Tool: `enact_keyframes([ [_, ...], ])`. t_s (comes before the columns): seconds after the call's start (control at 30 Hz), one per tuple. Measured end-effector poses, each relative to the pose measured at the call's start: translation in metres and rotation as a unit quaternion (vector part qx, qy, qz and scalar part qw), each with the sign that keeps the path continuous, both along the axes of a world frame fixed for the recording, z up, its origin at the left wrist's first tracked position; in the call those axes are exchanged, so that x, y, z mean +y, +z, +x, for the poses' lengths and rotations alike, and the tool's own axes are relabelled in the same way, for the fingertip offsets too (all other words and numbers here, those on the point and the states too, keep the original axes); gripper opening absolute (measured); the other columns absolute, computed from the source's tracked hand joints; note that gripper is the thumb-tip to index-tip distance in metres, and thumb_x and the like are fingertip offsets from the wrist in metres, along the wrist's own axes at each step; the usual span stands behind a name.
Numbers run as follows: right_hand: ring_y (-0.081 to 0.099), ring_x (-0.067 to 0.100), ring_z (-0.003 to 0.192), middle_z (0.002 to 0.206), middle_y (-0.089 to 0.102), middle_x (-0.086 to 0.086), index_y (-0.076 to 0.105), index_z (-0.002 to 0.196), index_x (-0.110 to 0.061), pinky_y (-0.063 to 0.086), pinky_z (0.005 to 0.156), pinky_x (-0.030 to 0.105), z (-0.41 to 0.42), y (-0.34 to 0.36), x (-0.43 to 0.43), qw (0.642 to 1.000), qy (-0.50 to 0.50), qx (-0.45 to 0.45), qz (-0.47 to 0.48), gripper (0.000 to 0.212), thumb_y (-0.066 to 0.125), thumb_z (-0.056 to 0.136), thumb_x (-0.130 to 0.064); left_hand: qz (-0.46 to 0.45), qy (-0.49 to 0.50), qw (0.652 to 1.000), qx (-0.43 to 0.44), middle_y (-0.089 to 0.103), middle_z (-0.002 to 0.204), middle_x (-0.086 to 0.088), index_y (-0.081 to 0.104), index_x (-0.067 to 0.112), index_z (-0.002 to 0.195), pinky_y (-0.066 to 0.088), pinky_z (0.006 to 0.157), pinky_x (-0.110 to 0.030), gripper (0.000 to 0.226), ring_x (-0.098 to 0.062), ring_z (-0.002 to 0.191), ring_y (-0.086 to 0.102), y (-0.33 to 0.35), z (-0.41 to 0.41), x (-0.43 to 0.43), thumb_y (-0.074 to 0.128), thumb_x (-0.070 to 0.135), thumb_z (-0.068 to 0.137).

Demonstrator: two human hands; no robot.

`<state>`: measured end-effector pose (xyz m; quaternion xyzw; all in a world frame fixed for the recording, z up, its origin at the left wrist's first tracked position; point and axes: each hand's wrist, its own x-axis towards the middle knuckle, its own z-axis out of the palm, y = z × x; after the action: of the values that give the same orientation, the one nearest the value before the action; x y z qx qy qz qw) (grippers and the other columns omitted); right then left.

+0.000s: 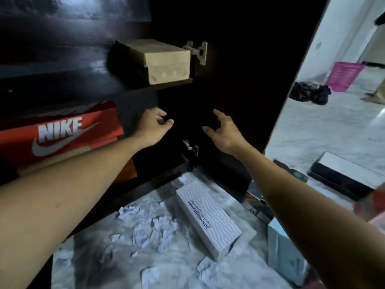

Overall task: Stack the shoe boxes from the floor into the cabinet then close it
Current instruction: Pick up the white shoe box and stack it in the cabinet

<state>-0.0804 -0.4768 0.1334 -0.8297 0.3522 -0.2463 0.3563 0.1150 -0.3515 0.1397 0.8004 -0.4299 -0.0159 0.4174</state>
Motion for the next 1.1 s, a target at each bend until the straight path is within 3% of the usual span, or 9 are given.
enact_keyframes([
  [0.13, 0.048, 0.032, 0.133, 0.152, 0.033, 0.013, 0.025, 0.156, -0.020, 0.042, 0.111, 0.045, -0.058, -0.067, 0.028, 0.999, -0.024, 0.036, 0.029, 0.079, 0.065, 0.092, -0.043, 0.117, -0.028, 0.993, -0.009, 0.074, 0.105, -0.003, 0.069, 0.019, 0.111, 0.053, 0.087, -0.030, 0.037, -0.019, 0.091, 0.069, -0.064, -0.029, 0.014, 0.074, 0.043, 0.083],
  [0.27, 0.046, 0.032, 0.135, 0.154, 0.032, 0.014, 0.024, 0.156, -0.016, 0.039, 0.113, 0.043, -0.108, -0.145, 0.048, 0.990, -0.054, 0.087, 0.092, 0.081, 0.065, 0.092, -0.043, 0.212, -0.053, 0.976, 0.000, 0.070, 0.116, -0.002, 0.066, 0.018, 0.120, 0.045, 0.087, -0.024, 0.046, -0.023, 0.105, 0.066, -0.134, -0.056, 0.005, 0.072, 0.046, 0.085],
  [0.4, 0.038, 0.028, 0.140, 0.157, 0.031, 0.013, 0.027, 0.155, -0.015, 0.034, 0.112, 0.036, -0.149, -0.212, 0.072, 0.974, -0.100, 0.131, 0.154, 0.080, 0.063, 0.092, -0.049, 0.289, -0.069, 0.955, 0.002, 0.065, 0.129, -0.005, 0.060, 0.021, 0.129, 0.050, 0.098, -0.037, 0.070, -0.028, 0.119, 0.060, -0.205, -0.069, -0.013, 0.069, 0.063, 0.074],
  [0.5, 0.041, 0.031, 0.138, 0.153, 0.037, 0.015, 0.028, 0.154, -0.012, 0.037, 0.109, 0.037, -0.158, -0.249, 0.083, 0.953, -0.145, 0.135, 0.229, 0.088, 0.063, 0.087, -0.059, 0.325, -0.084, 0.942, -0.001, 0.044, 0.153, -0.010, 0.041, 0.016, 0.149, 0.039, 0.111, -0.041, 0.094, -0.030, 0.139, 0.042, -0.243, -0.074, -0.024, 0.075, 0.062, 0.074],
  [0.63, 0.055, 0.030, 0.124, 0.134, 0.057, 0.013, 0.031, 0.151, -0.008, 0.046, 0.099, 0.036, -0.149, -0.268, 0.086, 0.933, -0.182, 0.101, 0.292, 0.090, 0.067, 0.085, -0.058, 0.335, -0.096, 0.937, 0.019, 0.030, 0.160, -0.013, 0.020, 0.011, 0.157, 0.033, 0.116, -0.043, 0.121, -0.030, 0.147, 0.031, -0.271, -0.060, -0.036, 0.080, 0.064, 0.067],
  [0.8, 0.064, 0.024, 0.100, 0.106, 0.067, 0.004, 0.052, 0.125, -0.009, 0.054, 0.084, 0.038, -0.145, -0.273, 0.090, 0.942, -0.184, 0.095, 0.265, 0.059, 0.079, 0.081, -0.039, 0.341, -0.099, 0.934, 0.046, 0.033, 0.159, -0.011, 0.012, 0.015, 0.158, 0.036, 0.114, -0.041, 0.141, -0.029, 0.145, 0.033, -0.281, -0.044, -0.026, 0.088, 0.063, 0.049],
  [0.9, 0.062, 0.025, 0.102, 0.116, 0.059, 0.007, 0.050, 0.126, -0.013, 0.052, 0.087, 0.036, -0.141, -0.268, 0.098, 0.951, -0.169, 0.097, 0.239, 0.063, 0.083, 0.078, -0.036, 0.326, -0.099, 0.938, 0.069, 0.040, 0.154, -0.009, 0.018, 0.017, 0.156, 0.040, 0.111, -0.040, 0.150, -0.027, 0.140, 0.039, -0.277, -0.039, -0.011, 0.088, 0.066, 0.032],
  [1.0, 0.058, 0.027, 0.111, 0.130, 0.047, 0.007, 0.045, 0.131, -0.018, 0.049, 0.093, 0.035, -0.139, -0.267, 0.111, 0.968, -0.142, 0.112, 0.176, 0.064, 0.082, 0.080, -0.033, 0.302, -0.069, 0.944, 0.114, 0.037, 0.155, -0.009, 0.018, 0.020, 0.155, 0.038, 0.113, -0.043, 0.149, -0.028, 0.143, 0.034, -0.281, -0.035, 0.013, 0.094, 0.062, 0.033],
  [1.1, 0.057, 0.024, 0.115, 0.135, 0.041, 0.002, 0.040, 0.135, -0.024, 0.051, 0.089, 0.033, -0.144, -0.273, 0.121, 0.981, -0.102, 0.125, 0.105, 0.065, 0.079, 0.083, -0.028, 0.295, -0.039, 0.947, 0.120, 0.033, 0.157, -0.009, 0.020, 0.017, 0.155, 0.038, 0.112, -0.043, 0.152, -0.030, 0.144, 0.030, -0.290, -0.032, 0.038, 0.089, 0.072, 0.031],
])
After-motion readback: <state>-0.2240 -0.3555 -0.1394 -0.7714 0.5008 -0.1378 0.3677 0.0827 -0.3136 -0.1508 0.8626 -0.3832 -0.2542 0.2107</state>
